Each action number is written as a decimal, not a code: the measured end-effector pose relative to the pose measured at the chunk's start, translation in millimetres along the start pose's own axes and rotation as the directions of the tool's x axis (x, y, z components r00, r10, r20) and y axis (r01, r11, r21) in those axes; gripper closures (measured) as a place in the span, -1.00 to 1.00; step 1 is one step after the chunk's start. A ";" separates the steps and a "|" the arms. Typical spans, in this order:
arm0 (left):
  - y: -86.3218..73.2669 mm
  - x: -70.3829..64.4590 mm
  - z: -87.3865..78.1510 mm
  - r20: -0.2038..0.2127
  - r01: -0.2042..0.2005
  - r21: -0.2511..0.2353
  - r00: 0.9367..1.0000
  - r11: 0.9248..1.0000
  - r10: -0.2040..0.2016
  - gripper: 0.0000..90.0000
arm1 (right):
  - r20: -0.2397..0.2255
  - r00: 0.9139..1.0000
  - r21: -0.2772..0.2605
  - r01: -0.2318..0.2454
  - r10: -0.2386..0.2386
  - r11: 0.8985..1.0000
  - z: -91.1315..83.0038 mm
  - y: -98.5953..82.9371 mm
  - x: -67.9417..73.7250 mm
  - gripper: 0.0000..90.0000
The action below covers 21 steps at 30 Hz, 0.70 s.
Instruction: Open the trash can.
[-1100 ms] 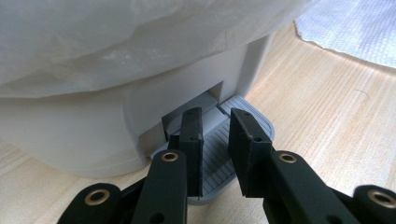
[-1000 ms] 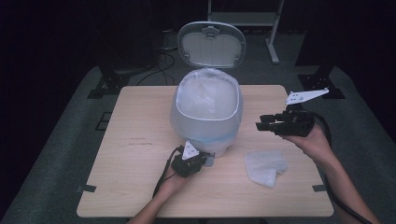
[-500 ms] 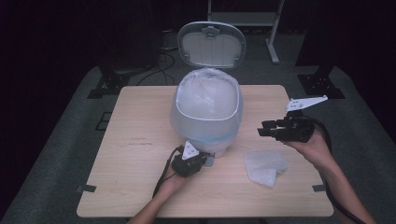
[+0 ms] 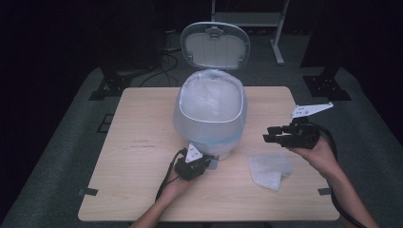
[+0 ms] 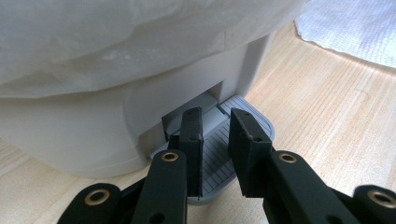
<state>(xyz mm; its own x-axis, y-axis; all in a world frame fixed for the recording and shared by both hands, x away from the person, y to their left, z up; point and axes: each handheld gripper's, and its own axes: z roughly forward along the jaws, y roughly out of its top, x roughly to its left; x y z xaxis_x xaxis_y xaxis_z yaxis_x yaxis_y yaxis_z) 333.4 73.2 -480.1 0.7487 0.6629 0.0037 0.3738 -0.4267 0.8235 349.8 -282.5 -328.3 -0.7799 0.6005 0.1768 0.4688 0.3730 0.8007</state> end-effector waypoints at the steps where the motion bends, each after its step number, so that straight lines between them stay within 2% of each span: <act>1: 0.0 0.0 0.0 0.000 0.000 0.000 1.000 1.000 0.000 0.67 | 0.002 1.000 0.001 -0.002 0.002 1.000 -0.1 -0.6 0.0 0.27; 21: 0.1 0.1 0.0 -0.002 -0.003 0.000 1.000 1.000 0.003 0.67 | 0.016 1.000 0.004 -0.014 0.014 1.000 2.7 -22.3 -3.6 0.23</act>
<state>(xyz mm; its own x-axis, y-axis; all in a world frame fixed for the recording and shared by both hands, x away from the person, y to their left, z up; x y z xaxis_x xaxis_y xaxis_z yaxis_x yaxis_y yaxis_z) 333.5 73.3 -480.0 0.7490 0.6625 0.0073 0.3716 -0.4292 0.8232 343.3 -291.0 -348.4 -0.7662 0.6171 0.1791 0.4815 0.3669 0.7959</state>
